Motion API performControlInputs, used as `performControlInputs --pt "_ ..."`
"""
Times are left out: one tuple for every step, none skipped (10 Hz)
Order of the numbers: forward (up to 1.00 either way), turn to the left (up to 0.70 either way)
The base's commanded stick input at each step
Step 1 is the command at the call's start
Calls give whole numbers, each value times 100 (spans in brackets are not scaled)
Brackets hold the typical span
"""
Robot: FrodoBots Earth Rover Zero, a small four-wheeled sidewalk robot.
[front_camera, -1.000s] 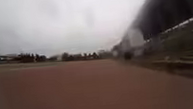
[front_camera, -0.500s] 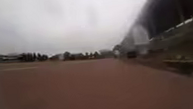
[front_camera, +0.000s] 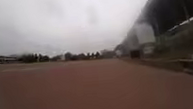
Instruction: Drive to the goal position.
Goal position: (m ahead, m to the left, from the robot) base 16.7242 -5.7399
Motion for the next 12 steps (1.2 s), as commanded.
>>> performControlInputs --pt "100 -15" --pt "100 -32" --pt "100 -34" --pt "100 -34" --pt "100 -28" --pt "100 -22" --pt "100 0" --pt "100 0" --pt "100 0" --pt "100 0" --pt "100 0" --pt "100 0"
